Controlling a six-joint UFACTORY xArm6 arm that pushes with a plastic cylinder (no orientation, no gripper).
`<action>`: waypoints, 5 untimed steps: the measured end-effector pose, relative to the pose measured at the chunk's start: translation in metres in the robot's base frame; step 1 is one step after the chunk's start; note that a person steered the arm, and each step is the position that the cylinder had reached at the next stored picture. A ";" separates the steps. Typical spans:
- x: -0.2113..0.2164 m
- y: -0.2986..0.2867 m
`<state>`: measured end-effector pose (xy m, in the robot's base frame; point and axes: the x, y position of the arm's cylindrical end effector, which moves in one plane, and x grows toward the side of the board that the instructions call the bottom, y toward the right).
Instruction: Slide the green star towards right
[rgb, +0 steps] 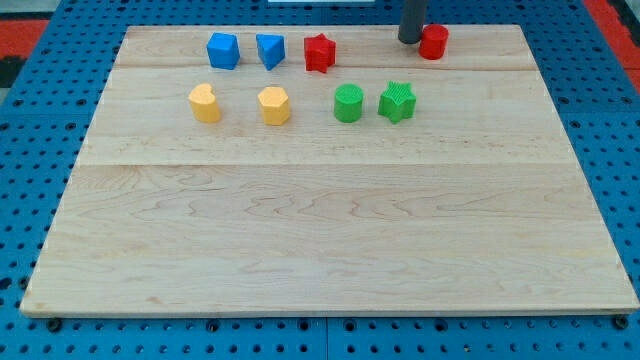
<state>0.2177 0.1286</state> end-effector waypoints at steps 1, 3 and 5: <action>0.003 -0.017; 0.126 0.060; 0.178 -0.063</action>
<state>0.3961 0.0651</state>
